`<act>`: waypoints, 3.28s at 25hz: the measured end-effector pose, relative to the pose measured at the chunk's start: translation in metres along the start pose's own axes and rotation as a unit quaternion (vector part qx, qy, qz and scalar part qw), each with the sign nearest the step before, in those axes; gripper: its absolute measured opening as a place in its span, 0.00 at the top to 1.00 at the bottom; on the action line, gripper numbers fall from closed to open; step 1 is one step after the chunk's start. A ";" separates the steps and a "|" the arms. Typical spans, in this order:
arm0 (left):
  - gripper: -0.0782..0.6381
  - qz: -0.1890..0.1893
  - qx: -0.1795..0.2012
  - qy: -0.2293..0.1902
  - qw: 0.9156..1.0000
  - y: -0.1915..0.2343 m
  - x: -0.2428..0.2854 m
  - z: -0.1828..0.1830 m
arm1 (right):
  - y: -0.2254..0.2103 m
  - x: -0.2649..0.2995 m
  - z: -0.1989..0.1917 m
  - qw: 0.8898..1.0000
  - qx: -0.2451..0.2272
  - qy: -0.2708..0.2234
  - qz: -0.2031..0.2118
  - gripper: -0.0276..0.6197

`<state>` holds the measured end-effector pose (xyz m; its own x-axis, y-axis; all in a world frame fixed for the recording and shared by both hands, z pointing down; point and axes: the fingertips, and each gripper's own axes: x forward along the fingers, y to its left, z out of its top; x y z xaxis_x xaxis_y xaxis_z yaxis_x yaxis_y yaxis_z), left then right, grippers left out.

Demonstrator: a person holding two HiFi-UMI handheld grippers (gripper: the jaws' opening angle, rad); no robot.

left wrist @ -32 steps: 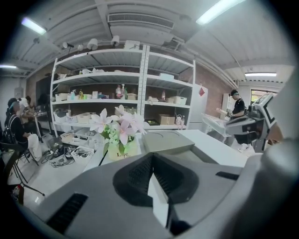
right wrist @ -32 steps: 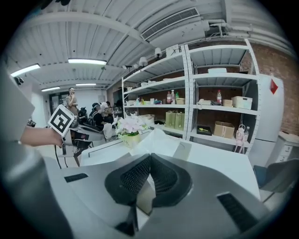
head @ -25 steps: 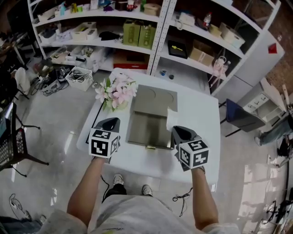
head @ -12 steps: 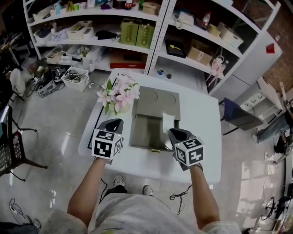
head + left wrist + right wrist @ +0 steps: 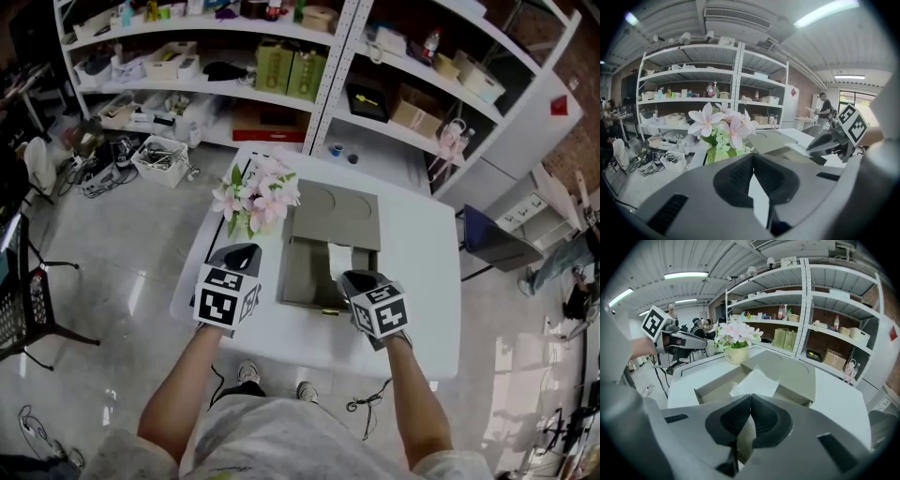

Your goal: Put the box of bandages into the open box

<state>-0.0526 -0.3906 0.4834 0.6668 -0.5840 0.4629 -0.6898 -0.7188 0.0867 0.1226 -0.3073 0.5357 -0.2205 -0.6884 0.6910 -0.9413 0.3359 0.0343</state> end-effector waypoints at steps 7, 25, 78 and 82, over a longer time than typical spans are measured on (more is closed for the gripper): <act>0.88 -0.005 0.002 0.003 1.000 0.005 -0.004 -0.004 | 0.007 0.021 -0.011 0.999 -0.018 0.033 0.005 0.95; 0.88 0.002 -0.001 0.011 1.000 0.027 -0.013 -0.016 | 0.017 0.049 -0.029 0.994 -0.040 0.099 0.015 0.93; 0.88 0.004 0.026 -0.021 0.999 -0.096 -0.004 0.038 | -0.065 -0.147 0.008 0.986 0.072 -0.148 -0.038 0.92; 0.88 0.010 0.025 -0.023 0.999 -0.107 -0.006 0.039 | -0.074 -0.168 0.008 0.979 0.089 -0.178 -0.042 0.95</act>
<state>0.0279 -0.3252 0.4370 0.6652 -0.6148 0.4237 -0.6894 -0.7236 0.0323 0.2276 -0.2213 0.4115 -0.1849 -0.9004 0.3937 -0.9827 0.1723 -0.0675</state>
